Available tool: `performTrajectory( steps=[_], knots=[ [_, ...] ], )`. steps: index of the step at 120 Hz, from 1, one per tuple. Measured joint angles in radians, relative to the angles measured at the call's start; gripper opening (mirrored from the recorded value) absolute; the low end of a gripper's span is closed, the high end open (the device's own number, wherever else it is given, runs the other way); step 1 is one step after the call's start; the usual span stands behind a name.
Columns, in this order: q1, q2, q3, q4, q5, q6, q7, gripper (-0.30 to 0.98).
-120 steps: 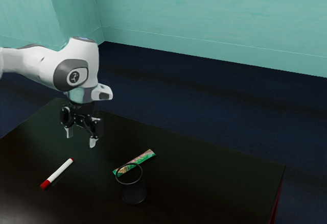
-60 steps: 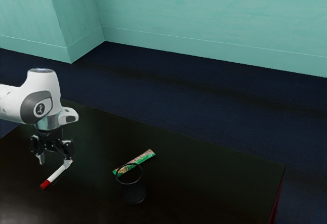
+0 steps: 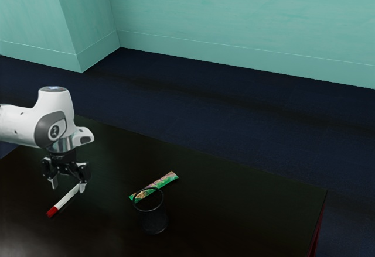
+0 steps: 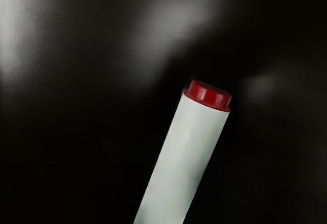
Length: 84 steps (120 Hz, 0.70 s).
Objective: Put the marker into the pen holder.
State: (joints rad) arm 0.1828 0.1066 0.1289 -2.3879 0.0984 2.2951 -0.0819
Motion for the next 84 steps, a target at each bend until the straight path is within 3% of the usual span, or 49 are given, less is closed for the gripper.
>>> performTrajectory(
  steps=[50,84],
  knots=[
    [0.000,0.042,0.009,0.010,-0.010,0.019,0.034,0.66],
    [0.000,0.036,0.009,0.011,-0.005,0.020,0.049,0.20]
  ],
)
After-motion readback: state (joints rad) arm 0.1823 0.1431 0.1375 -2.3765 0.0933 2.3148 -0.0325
